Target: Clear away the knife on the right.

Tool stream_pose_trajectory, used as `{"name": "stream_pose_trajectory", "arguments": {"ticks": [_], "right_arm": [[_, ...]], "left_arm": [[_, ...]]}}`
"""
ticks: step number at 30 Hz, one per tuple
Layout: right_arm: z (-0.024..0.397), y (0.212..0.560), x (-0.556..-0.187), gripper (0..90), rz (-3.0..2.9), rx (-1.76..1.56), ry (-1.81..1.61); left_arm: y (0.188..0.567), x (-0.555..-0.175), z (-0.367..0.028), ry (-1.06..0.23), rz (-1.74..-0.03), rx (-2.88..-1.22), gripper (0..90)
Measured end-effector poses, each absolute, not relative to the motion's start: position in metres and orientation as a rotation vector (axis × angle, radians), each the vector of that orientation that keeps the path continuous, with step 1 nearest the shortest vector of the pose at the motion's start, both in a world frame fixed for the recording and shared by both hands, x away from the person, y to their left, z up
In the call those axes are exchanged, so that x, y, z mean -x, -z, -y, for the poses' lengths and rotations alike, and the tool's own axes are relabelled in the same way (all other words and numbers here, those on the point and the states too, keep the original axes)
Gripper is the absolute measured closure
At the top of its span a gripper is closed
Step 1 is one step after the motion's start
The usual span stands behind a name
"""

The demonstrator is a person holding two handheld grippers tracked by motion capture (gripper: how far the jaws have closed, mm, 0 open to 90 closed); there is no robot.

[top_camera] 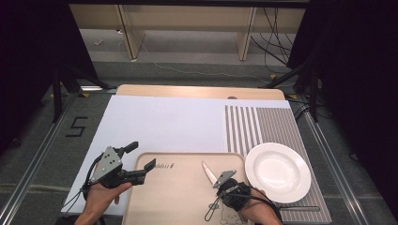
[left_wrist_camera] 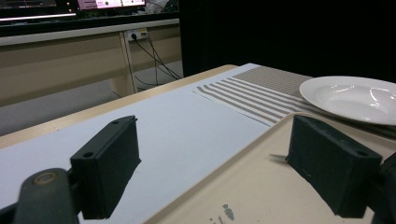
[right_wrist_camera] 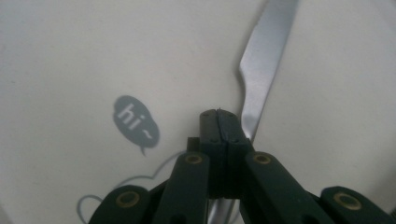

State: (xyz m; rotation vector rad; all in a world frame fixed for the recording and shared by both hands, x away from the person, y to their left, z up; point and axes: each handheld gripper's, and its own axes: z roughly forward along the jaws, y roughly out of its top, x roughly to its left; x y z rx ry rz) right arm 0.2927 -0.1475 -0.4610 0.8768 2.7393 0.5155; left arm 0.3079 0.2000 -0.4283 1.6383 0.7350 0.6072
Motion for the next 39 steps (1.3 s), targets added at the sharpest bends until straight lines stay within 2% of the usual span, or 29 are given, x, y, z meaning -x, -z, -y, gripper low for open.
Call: {"name": "stream_pose_trajectory", "arguments": {"ticks": [10, 32, 33, 36, 39], "right_arm": [[0.172, 0.459, -0.294, 90.0, -2.740, -0.956, -0.496], [0.198, 0.458, -0.285, 90.0, -2.744, -1.075, -0.518], [0.198, 0.458, -0.286, 88.5, -2.738, -1.069, -0.525], [0.200, 0.456, -0.287, 76.5, -2.744, -1.071, -0.585], [0.199, 0.453, -0.287, 61.4, -2.735, -1.093, -0.652]], "left_arm": [[0.428, -0.308, -0.200, -0.606, -0.733, -1.635, 15.9], [0.428, -0.308, -0.200, -0.605, -0.738, -1.632, 15.9], [0.428, -0.308, -0.200, -0.606, -0.737, -1.632, 15.9], [0.428, -0.308, -0.200, -0.605, -0.737, -1.632, 15.9], [0.428, -0.308, -0.200, -0.605, -0.736, -1.632, 15.9]]}}
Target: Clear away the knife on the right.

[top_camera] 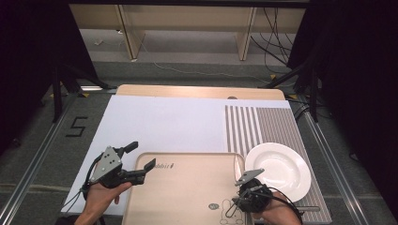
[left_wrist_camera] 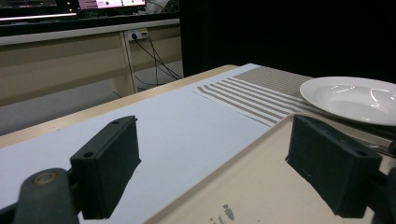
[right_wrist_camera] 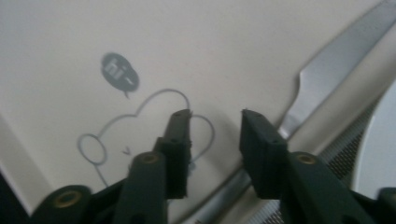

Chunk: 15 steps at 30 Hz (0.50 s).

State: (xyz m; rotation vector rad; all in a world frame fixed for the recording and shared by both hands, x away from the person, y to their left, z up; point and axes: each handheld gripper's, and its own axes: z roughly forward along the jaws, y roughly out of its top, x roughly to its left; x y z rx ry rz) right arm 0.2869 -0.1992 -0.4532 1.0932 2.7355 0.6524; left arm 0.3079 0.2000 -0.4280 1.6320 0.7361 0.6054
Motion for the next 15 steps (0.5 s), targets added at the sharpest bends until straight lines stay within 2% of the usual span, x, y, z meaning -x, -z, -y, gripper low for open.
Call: {"name": "stream_pose_trajectory", "arguments": {"ticks": [3, 10, 15], "right_arm": [[0.199, 0.450, -0.288, 45.9, -2.721, -1.104, -0.765], [0.199, 0.440, -0.285, 35.1, -2.724, -1.105, -1.043], [0.204, 0.434, -0.283, 27.9, -2.731, -1.105, -1.100]], "left_arm": [[0.428, -0.308, -0.200, -0.606, -0.736, -1.634, 15.9], [0.428, -0.308, -0.200, -0.605, -0.736, -1.632, 15.9], [0.428, -0.308, -0.200, -0.605, -0.737, -1.633, 15.9]]}}
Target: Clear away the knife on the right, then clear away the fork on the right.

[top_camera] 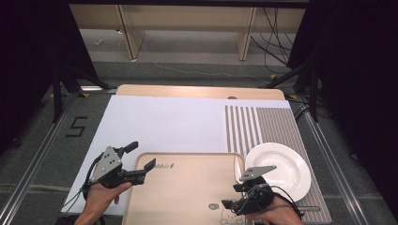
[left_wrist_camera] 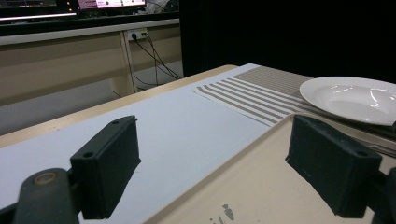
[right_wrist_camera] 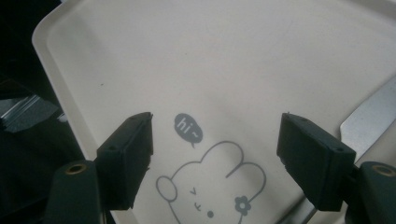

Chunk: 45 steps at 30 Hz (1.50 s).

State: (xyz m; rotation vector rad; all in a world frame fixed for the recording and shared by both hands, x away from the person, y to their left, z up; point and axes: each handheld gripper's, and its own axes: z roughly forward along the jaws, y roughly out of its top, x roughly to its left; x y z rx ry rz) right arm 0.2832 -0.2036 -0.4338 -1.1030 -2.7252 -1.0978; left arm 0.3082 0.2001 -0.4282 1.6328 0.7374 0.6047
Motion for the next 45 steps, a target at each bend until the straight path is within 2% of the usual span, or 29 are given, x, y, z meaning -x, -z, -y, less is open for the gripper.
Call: {"name": "stream_pose_trajectory", "arguments": {"ticks": [12, 26, 45], "right_arm": [[0.218, 0.428, -0.281, 22.6, 2.715, 1.154, 1.156], [0.252, 0.425, -0.281, 22.6, 2.682, 1.298, 1.229], [0.291, 0.420, -0.277, 22.4, 2.667, 1.433, 1.185]], "left_arm": [[0.429, -0.306, -0.201, -0.590, -0.745, -1.638, 15.9], [0.434, -0.302, -0.199, -0.547, -0.757, -1.644, 15.9], [0.433, -0.300, -0.201, -0.564, -0.760, -1.648, 15.9]]}}
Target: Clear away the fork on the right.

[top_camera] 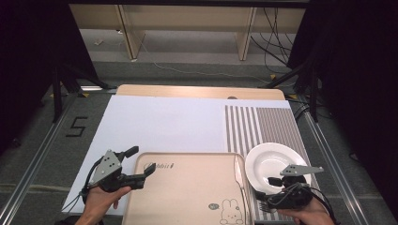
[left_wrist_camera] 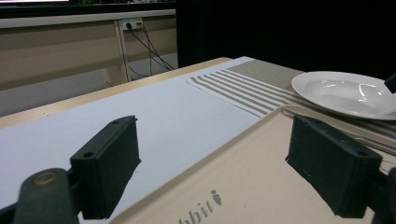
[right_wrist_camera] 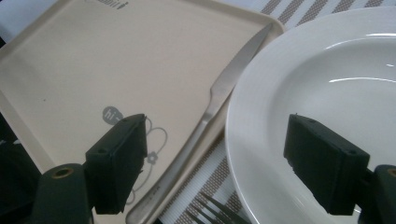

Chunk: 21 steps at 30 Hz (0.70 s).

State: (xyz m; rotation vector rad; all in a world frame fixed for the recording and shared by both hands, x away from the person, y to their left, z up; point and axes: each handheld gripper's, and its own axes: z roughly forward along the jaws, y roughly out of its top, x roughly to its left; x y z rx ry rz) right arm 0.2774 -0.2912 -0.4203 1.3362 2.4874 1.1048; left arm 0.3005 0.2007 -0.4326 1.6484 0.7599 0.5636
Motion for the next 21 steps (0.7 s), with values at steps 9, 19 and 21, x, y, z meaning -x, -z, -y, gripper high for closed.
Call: {"name": "stream_pose_trajectory", "arguments": {"ticks": [9, 19, 21], "right_arm": [[0.308, 0.419, -0.274, 22.4, -2.438, -1.326, -1.055], [0.316, 0.416, -0.269, 22.8, -2.432, -1.243, -0.935], [0.319, 0.415, -0.267, 22.9, -2.434, -1.277, -0.921]], "left_arm": [[0.432, -0.300, -0.199, -0.558, -0.736, -1.647, 15.9], [0.431, -0.298, -0.198, -0.568, -0.720, -1.656, 15.9], [0.431, -0.298, -0.198, -0.565, -0.719, -1.656, 15.9]]}}
